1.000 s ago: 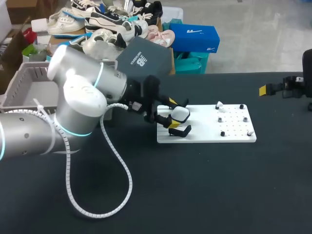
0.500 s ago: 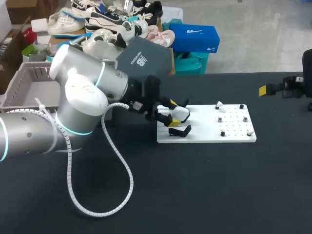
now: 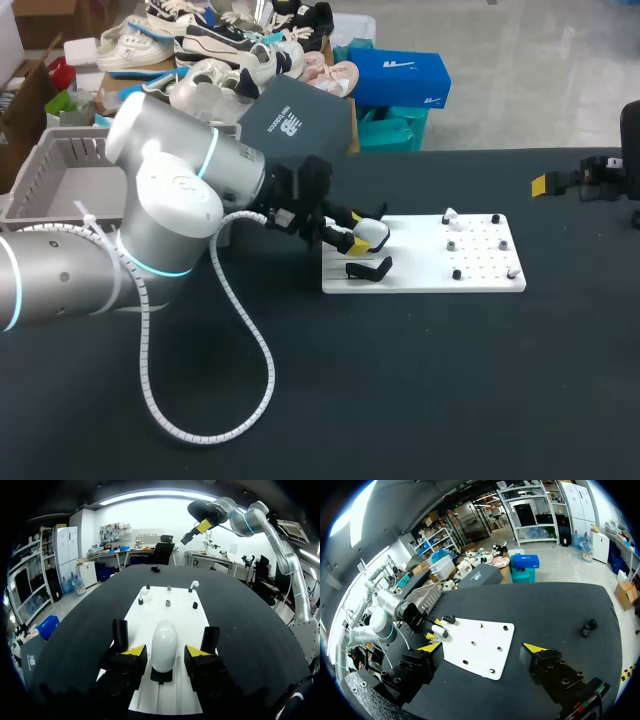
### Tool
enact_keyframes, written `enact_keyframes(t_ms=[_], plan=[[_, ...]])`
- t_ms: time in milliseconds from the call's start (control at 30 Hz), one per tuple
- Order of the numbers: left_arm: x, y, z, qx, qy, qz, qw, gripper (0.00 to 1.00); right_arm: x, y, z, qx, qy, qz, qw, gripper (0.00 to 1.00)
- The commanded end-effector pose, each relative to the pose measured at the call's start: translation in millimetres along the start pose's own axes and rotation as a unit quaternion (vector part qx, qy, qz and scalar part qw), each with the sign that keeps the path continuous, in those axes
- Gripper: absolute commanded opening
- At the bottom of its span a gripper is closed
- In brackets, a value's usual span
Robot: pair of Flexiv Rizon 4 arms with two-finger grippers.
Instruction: Pick up each earbud case from the left stands, insert the matching earbuds, close the lid, and place the case in the box.
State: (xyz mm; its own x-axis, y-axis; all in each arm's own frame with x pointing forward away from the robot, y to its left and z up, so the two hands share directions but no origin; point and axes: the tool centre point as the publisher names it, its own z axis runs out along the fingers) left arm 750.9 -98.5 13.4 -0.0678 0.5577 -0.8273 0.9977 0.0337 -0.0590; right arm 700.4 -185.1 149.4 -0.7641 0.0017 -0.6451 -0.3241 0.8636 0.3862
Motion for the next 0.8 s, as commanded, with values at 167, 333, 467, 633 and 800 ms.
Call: enact_keyframes(t_ms=[167,333,467,633,800], plan=[[-0.3,3.4,1.3,0.005,0.002,0.0,1.0,0.45,-0.1,-0.4,-0.5,0.0,0.001,0.0,1.0,1.0],[-0.4,3.5,1.6,0.007,0.0,-0.001,1.0,0.39,-0.1,-0.4,-0.5,0.0,0.001,0.0,1.0,1.0],[-0.4,3.5,2.0,0.008,-0.001,-0.002,1.0,0.31,-0.1,-0.4,-0.5,0.0,0.001,0.0,1.0,1.0],[-0.3,3.8,2.5,0.009,-0.002,-0.003,1.0,0.22,-0.1,-0.4,-0.5,0.0,0.001,0.0,1.0,1.0],[-1.2,3.8,2.8,0.01,-0.005,-0.003,1.0,0.03,-0.1,-0.4,-0.5,0.0,0.001,0.0,1.0,1.0]])
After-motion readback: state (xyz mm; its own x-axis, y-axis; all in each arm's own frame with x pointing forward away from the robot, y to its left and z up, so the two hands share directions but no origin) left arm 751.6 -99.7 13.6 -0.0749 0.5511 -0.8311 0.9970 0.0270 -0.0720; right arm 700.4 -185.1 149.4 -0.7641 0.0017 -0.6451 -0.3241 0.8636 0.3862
